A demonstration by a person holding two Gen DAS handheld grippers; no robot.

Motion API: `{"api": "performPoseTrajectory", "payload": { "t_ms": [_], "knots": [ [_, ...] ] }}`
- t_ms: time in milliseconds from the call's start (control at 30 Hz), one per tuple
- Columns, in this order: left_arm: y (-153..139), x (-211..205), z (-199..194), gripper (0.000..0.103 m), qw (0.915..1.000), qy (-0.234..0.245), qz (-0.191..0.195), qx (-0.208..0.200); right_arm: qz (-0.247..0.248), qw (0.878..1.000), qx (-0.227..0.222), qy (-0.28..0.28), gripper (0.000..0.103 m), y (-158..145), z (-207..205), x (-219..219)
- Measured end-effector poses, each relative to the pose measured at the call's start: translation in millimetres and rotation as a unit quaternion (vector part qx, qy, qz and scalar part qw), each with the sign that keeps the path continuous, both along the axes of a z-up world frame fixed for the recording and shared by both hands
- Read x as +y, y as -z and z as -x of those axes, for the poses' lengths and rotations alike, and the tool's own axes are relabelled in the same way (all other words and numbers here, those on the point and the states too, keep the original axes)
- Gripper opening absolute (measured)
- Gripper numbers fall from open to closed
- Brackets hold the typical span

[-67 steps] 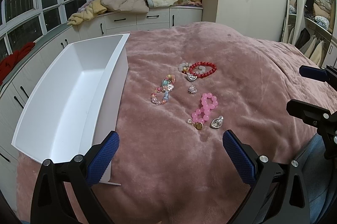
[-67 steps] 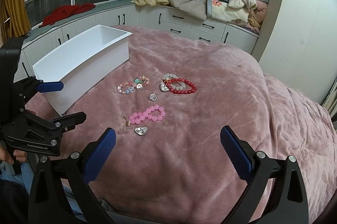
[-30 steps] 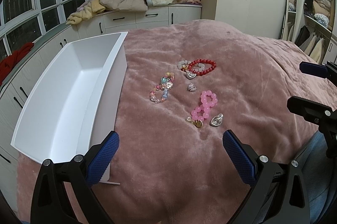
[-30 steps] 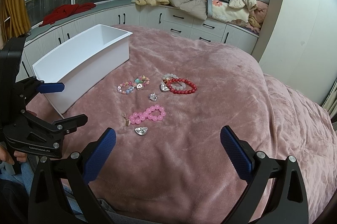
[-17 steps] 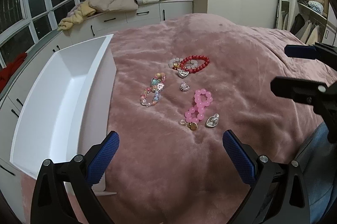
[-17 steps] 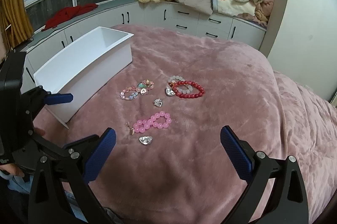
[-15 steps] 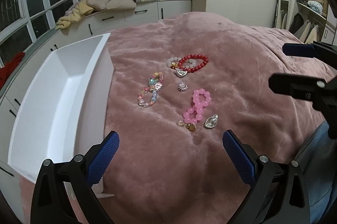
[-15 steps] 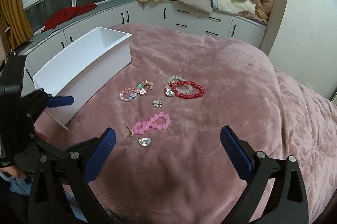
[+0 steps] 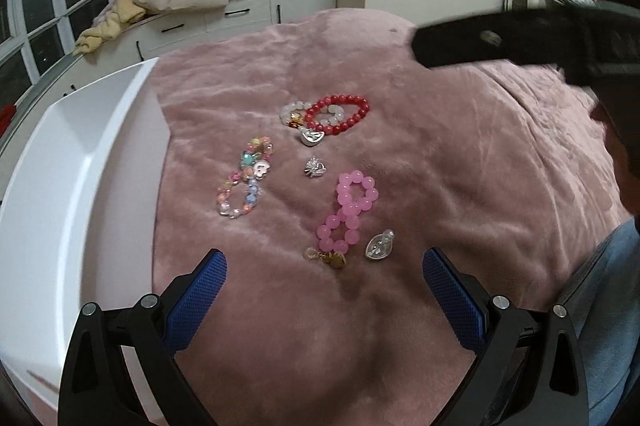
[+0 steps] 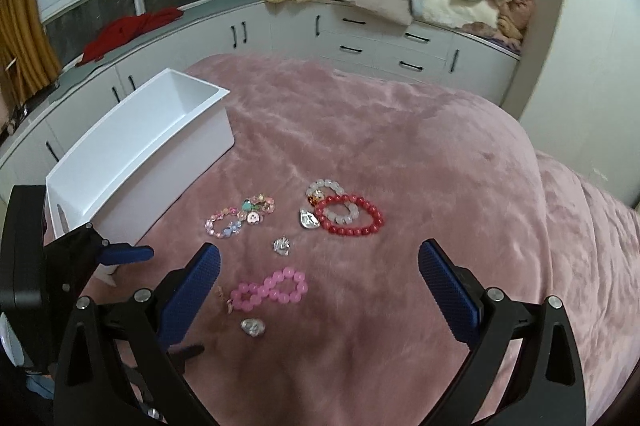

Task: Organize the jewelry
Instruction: 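Grasp the pink bead bracelet with the right tool while the left tool grasps the small gold charm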

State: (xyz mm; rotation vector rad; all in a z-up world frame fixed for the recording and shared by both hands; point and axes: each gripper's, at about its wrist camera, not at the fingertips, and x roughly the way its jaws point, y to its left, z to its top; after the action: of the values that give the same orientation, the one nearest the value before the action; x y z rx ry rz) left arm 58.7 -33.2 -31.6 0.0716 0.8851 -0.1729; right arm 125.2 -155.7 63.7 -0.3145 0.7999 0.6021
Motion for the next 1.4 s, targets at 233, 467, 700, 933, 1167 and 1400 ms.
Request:
{"api": "performPoseTrajectory", "payload": {
  "t_ms": [233,467,700,933,1167,1400],
  "knots": [
    [13.4,-0.7,-16.4,0.081,0.9998,0.015,-0.001,0.013,0.065,0.996,0.004,-0.054,0.076,38.2,-21.2,22.5],
    [34.8,6.9,-29.9,0.073,0.9986,0.016,0.018,0.047,0.073,0.993,0.071,-0.064,0.058,81.5,-36.9,18.5],
    [48.9,13.8,-35.7,0.058,0.9974,0.014,0.029,0.064,0.078,0.988,0.101,-0.085,0.055,102.8,-32.6,26.5],
    [50.8,13.5,-34.8,0.053,0.9977,0.02,0.03,0.058,0.122,0.985,0.088,-0.086,0.036,121.8,-26.9,38.3],
    [53.4,9.6,-32.7,0.035,0.9974,0.034,0.036,0.053,0.104,0.983,0.117,-0.1,0.018,129.8,-28.7,41.2],
    [51.3,12.0,-28.4,0.012,0.9961,0.041,0.058,0.052,0.06,0.987,0.12,-0.084,0.012,117.3,-31.5,31.6]
  ]
}}
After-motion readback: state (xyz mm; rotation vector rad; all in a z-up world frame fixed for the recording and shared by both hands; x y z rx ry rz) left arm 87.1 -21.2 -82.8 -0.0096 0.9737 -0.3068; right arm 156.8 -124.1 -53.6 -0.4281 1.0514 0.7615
